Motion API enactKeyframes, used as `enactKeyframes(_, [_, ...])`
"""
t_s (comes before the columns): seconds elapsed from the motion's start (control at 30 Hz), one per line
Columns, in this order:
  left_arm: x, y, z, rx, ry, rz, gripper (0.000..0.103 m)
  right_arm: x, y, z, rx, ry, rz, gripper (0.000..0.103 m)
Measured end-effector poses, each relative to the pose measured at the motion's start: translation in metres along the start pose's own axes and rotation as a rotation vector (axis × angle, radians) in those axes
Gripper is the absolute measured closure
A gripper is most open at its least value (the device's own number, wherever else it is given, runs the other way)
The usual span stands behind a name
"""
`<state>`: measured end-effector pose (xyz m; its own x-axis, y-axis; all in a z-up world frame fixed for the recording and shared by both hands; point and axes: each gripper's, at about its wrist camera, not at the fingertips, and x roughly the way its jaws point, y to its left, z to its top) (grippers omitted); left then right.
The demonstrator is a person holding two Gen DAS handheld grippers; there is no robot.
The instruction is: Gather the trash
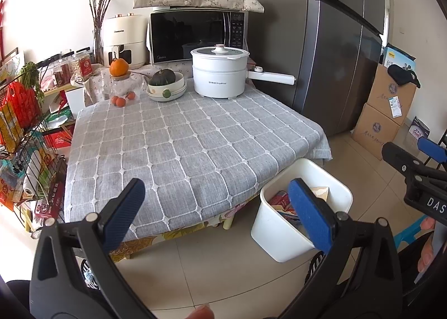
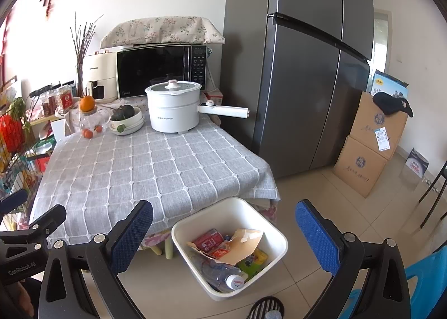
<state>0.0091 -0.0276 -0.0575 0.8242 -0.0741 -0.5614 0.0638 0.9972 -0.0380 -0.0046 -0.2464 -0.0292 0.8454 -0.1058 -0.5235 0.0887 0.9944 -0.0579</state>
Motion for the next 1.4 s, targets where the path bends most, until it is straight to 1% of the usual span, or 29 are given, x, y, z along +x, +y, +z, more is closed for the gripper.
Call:
enactKeyframes(1.2, [0.0001,-0.0041,-0.0004,0.001,0.002,-0.002,0.001,0.0005,-0.0003,-0.0002,-0.001,0.002,0.001,0.0])
enactKeyframes(1.4, [0.0044,-0.0016,-0.0031,-0.008,0.026,-0.012,0.001,0.0018,0.001,-0.0031,-0.002,0.009,0.008,0.0])
